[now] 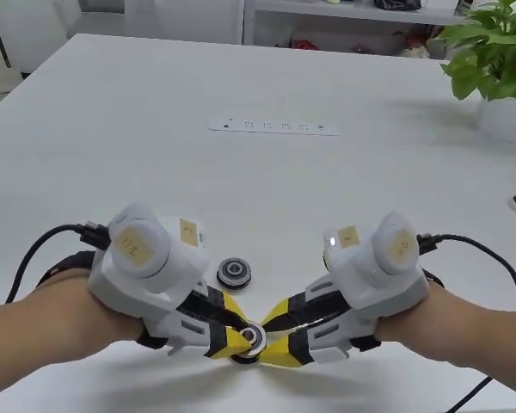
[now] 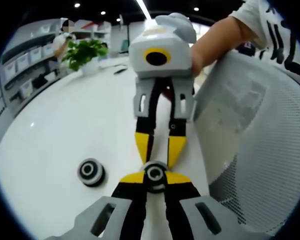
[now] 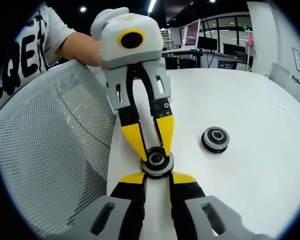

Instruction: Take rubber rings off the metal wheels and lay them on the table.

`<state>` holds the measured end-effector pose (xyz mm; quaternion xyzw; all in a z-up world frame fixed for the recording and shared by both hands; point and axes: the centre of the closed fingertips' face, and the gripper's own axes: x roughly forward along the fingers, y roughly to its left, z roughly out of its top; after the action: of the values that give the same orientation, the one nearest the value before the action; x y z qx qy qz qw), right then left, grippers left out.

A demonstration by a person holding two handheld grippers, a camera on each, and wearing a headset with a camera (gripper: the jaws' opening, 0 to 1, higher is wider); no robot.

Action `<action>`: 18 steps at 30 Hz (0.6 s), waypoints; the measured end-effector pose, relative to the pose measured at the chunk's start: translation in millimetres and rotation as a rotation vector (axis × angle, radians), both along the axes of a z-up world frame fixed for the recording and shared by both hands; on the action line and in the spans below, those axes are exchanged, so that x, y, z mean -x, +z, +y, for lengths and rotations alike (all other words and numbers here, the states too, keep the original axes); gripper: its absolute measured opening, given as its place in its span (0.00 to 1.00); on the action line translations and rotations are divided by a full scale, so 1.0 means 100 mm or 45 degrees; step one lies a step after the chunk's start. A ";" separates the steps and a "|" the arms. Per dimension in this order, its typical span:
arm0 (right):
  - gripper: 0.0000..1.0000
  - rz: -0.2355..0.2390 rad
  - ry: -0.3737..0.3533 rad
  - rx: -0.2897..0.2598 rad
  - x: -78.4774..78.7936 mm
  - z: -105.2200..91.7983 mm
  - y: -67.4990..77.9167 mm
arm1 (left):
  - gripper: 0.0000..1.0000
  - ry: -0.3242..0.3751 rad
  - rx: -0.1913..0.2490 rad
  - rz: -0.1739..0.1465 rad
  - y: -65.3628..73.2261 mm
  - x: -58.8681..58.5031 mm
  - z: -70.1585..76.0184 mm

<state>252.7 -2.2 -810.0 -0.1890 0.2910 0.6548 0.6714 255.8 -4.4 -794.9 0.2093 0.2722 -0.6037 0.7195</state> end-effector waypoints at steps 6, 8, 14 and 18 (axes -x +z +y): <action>0.11 0.018 -0.013 0.007 0.00 -0.02 -0.01 | 0.13 0.003 0.000 0.000 0.00 0.00 0.00; 0.10 0.024 -0.018 0.006 0.00 -0.02 -0.01 | 0.13 0.005 0.000 0.000 0.00 0.00 0.00; 0.04 0.049 -0.036 0.006 0.00 -0.04 -0.01 | 0.13 0.007 -0.001 0.000 0.00 0.00 0.00; 0.03 0.053 -0.040 0.006 0.00 -0.04 -0.01 | 0.13 0.008 -0.003 -0.002 0.00 0.00 0.00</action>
<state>252.8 -6.4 -810.9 -0.1722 0.3093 0.6473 0.6751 255.5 -4.0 -794.8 0.2098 0.2731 -0.6008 0.7214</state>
